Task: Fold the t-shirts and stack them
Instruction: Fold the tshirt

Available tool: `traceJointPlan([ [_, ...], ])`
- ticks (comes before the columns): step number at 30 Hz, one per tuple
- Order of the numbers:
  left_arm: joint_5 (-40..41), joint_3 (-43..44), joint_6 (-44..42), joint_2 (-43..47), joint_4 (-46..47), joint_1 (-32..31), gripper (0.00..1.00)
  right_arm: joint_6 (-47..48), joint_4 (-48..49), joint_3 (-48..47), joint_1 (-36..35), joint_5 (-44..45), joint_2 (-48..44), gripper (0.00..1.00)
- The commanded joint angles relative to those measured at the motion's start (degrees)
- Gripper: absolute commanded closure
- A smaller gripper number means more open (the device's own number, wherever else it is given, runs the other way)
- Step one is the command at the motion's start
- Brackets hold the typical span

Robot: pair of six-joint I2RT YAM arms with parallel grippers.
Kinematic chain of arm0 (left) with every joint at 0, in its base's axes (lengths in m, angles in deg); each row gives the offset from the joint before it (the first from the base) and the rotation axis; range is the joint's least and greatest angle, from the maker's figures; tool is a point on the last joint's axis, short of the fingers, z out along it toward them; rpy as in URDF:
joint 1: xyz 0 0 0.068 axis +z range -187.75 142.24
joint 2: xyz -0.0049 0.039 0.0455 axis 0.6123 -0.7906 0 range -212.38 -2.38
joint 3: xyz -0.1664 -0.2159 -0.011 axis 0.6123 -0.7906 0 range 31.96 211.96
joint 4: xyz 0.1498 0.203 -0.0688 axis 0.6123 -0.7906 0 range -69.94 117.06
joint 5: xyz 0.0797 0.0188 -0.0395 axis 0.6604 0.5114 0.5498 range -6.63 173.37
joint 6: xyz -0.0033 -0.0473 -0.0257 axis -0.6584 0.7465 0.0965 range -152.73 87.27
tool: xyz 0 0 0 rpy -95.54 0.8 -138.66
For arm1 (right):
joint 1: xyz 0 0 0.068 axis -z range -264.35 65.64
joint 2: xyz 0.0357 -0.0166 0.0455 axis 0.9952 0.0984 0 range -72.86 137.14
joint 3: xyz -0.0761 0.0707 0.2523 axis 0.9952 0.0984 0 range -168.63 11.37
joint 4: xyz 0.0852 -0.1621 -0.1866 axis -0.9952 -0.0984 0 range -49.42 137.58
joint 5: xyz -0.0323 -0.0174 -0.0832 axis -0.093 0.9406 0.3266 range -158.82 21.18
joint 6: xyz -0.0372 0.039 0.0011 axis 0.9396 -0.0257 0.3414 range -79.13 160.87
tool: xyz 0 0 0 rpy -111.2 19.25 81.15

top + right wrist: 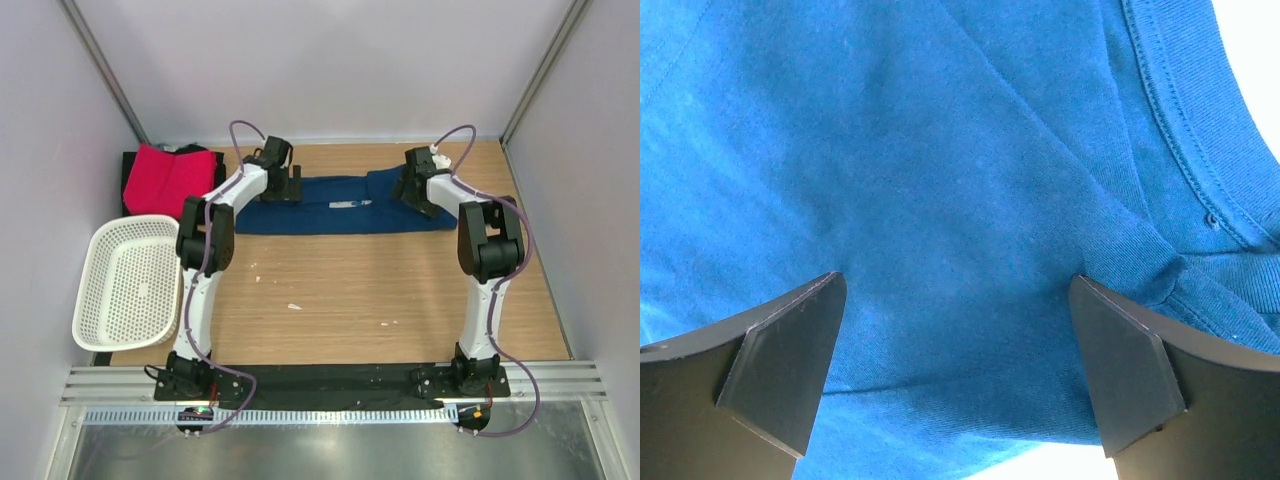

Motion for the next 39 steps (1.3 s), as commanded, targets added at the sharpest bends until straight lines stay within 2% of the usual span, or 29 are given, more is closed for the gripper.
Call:
traceJointPlan([
  [1, -0.3, -3.8, 1.8, -0.1, -4.6, -0.8, 0.11, -1.1, 1.9, -1.8, 0.0, 0.9, 3.6, 0.00],
  [5, 1.3, -14.8, 6.0, 7.7, -4.7, -3.7, 0.12, 0.7, 1.3, -7.4, 0.0, 0.3, 7.8, 0.00],
  [6, 1.9, -19.8, 7.3, 9.0, -4.9, -4.4, 0.11, 1.1, 0.5, -9.0, 0.0, 0.0, 10.1, 0.00],
  [8, 2.3, -24.7, 13.5, 13.6, -5.6, -6.5, 0.12, 1.9, -0.6, -14.0, 0.0, -1.4, 12.6, 0.01],
  [9, 1.5, -30.3, 15.9, 15.3, -5.5, -7.1, 0.12, 2.2, -0.9, -15.7, 0.0, -2.4, 13.8, 0.00],
  [12, -1.1, -37.3, 23.2, 20.6, -5.3, -10.7, 0.12, 4.0, -2.0, -22.0, -0.9, -6.1, 18.1, 0.00],
  [16, -2.4, -43.7, 27.9, 24.7, -5.5, -20.2, 0.12, 7.5, -4.2, -31.4, -4.1, -7.9, 24.4, 0.00],
  [18, -3.1, -44.4, 30.3, 25.3, -6.0, -25.1, 0.12, 8.1, -5.7, -35.1, -5.4, -9.3, 26.2, 0.00],
  [21, -3.6, -44.5, 33.0, 24.9, -6.9, -31.4, 0.12, 8.1, -4.2, -35.5, -8.0, -10.2, 27.5, 0.00],
  [25, -3.1, -41.7, 33.5, 22.4, -10.5, -36.0, 0.12, 9.0, -3.2, -37.5, -10.9, -11.1, 29.5, 0.00],
  [30, -4.6, -38.3, 32.1, 20.0, -11.7, -41.4, 0.13, 10.4, -6.0, -46.7, -13.4, -13.7, 34.1, 0.00],
  [36, -5.3, -36.9, 29.3, 20.2, -9.6, -42.2, 0.13, 12.4, -9.6, -56.5, -15.2, -19.1, 34.9, 0.00],
  [39, -3.4, -35.8, 29.1, 23.3, -10.4, -42.2, 0.13, 13.1, -11.1, -55.6, -15.3, -18.2, 29.3, 0.00],
])
